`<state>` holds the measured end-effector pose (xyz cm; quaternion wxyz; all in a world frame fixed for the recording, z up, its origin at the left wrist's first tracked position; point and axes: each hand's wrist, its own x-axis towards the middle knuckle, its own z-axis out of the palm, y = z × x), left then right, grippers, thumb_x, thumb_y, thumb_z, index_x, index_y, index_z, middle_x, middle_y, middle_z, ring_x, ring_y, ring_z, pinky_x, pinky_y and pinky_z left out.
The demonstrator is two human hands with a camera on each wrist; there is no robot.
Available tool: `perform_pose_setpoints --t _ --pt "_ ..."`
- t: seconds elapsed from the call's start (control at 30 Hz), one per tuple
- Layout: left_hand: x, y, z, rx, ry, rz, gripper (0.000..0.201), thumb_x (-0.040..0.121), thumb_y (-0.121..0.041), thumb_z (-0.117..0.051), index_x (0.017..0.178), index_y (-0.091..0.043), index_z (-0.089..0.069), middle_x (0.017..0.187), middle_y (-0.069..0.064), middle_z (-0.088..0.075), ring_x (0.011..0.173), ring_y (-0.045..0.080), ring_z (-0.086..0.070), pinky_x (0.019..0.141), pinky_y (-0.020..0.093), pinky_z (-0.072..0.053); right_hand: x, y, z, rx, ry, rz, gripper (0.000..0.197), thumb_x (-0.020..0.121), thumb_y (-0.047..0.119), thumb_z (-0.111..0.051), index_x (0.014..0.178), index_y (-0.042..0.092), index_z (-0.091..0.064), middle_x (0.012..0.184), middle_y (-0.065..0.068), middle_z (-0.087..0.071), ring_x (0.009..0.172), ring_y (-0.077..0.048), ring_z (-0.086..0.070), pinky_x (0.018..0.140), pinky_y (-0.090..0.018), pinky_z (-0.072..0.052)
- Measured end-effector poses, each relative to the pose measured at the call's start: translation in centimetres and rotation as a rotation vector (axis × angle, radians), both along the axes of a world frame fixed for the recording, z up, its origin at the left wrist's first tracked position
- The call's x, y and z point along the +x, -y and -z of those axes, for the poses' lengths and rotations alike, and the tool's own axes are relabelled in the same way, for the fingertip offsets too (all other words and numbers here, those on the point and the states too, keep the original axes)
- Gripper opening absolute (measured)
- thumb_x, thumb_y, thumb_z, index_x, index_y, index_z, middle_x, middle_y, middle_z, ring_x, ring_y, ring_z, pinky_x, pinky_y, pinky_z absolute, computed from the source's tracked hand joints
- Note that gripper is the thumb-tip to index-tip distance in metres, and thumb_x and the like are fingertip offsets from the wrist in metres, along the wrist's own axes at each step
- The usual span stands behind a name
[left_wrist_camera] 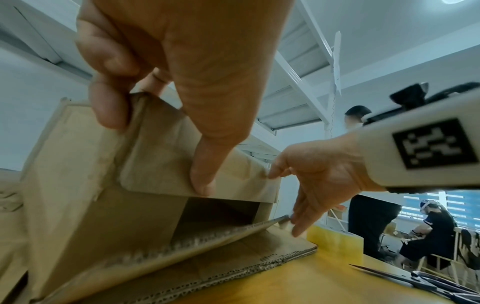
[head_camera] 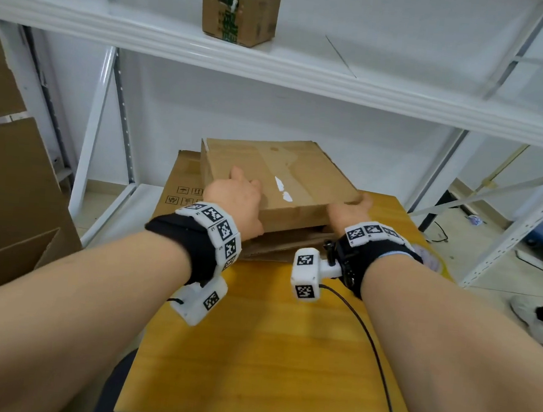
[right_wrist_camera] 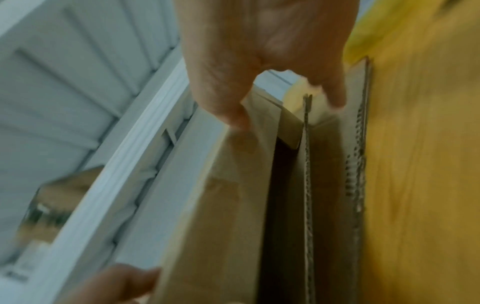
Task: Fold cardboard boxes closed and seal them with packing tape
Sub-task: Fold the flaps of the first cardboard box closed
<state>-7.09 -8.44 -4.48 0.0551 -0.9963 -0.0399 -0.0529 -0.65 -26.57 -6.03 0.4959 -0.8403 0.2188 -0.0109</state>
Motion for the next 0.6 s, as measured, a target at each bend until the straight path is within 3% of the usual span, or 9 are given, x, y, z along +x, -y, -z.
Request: perform_pose_setpoints --t 0.07,0.13,0.2,0.27,0.33,0.43,0.47,0.53,0.6 --pt "0.1 -0.2 -0.1 0.009 0.001 0.021 0.059 0.08 -0.056 -0.066 0.121 -0.018 -0.046 0.101 0.006 -0.033 0.062 0.02 -0.048 0.042 0.027 -0.036 0.2 -0.3 -0.8 0.211 0.074 0.067 0.071 0.1 0.017 -0.048 0.16 0.025 -0.011 0.153 -0.018 -0.038 0.13 -0.039 -0.047 0.107 -0.043 -0.04" --pt "0.1 -0.3 -0.1 0.021 0.007 0.04 0.058 0.081 -0.056 -0.065 0.121 -0.018 -0.047 0.101 0.006 -0.036 0.061 0.02 -0.049 0.042 0.028 -0.035 0.5 -0.9 -1.5 0.273 0.085 0.115 0.077 0.098 0.029 -0.054 0.161 0.028 -0.009 0.161 -0.017 -0.028 0.14 -0.041 -0.038 0.114 -0.049 -0.033" --pt "0.1 -0.5 -0.1 0.013 0.014 0.056 0.056 0.081 -0.055 -0.064 0.121 -0.019 -0.047 0.101 0.006 -0.036 0.062 0.02 -0.049 0.042 0.029 -0.036 0.3 -1.3 -2.0 0.237 0.041 0.123 0.102 0.082 0.053 -0.064 0.16 0.029 -0.003 0.164 -0.015 -0.023 0.142 -0.045 -0.034 0.113 -0.057 -0.034" --pt "0.1 -0.7 -0.1 -0.011 0.024 0.07 0.055 0.081 -0.053 -0.065 0.12 -0.018 -0.047 0.104 0.006 -0.037 0.064 0.021 -0.051 0.044 0.029 -0.04 -0.1 -1.1 -2.3 0.195 -0.034 0.089 0.121 0.07 0.066 -0.068 0.16 0.03 0.004 0.164 -0.017 -0.021 0.14 -0.049 -0.036 0.111 -0.061 -0.036" --pt "0.1 -0.7 0.0 -0.045 0.028 0.086 0.053 0.082 -0.051 -0.065 0.119 -0.016 -0.048 0.108 0.008 -0.039 0.069 0.022 -0.054 0.05 0.031 -0.045 -0.8 -1.5 -1.8 0.129 -0.069 0.06 0.124 0.071 0.064 -0.074 0.159 0.029 0.005 0.163 -0.016 -0.022 0.143 -0.047 -0.032 0.112 -0.058 -0.033" --pt "0.1 -0.7 0.0 -0.093 0.023 0.111 0.05 0.085 -0.05 -0.062 0.117 -0.015 -0.05 0.11 0.009 -0.04 0.071 0.024 -0.054 0.053 0.032 -0.045 -0.3 -2.5 -0.2 0.102 -0.079 0.107 0.143 0.033 0.067 -0.086 0.148 0.046 -0.004 0.152 -0.009 -0.039 0.123 -0.05 -0.05 0.094 -0.065 -0.047" --pt "0.1 -0.8 -0.1 -0.105 0.028 0.118 0.049 0.086 -0.053 -0.06 0.116 -0.015 -0.051 0.109 0.009 -0.04 0.072 0.023 -0.054 0.054 0.031 -0.045 0.4 -2.5 0.4 0.1 -0.075 0.127 0.142 0.031 0.066 -0.086 0.146 0.045 -0.006 0.148 -0.01 -0.043 0.117 -0.049 -0.054 0.09 -0.061 -0.049" --pt "0.4 -1.2 -0.4 -0.155 0.051 0.116 0.05 0.088 -0.063 -0.052 0.111 -0.019 -0.053 0.108 0.006 -0.042 0.075 0.02 -0.054 0.056 0.03 -0.047 -0.6 -2.8 -1.1 0.106 -0.104 0.126 0.128 0.055 0.056 -0.088 0.153 0.034 -0.007 0.147 -0.016 -0.043 0.119 -0.047 -0.052 0.083 -0.047 -0.044" --pt "0.9 -1.8 -0.8 -0.277 0.078 0.114 0.045 0.091 -0.064 -0.046 0.106 -0.022 -0.056 0.106 0.001 -0.049 0.078 0.016 -0.056 0.06 0.029 -0.048 -0.5 -2.2 -1.9 0.089 -0.126 0.135 0.114 0.072 0.045 -0.085 0.155 0.024 -0.01 0.146 -0.02 -0.043 0.122 -0.046 -0.05 0.082 -0.051 -0.042"
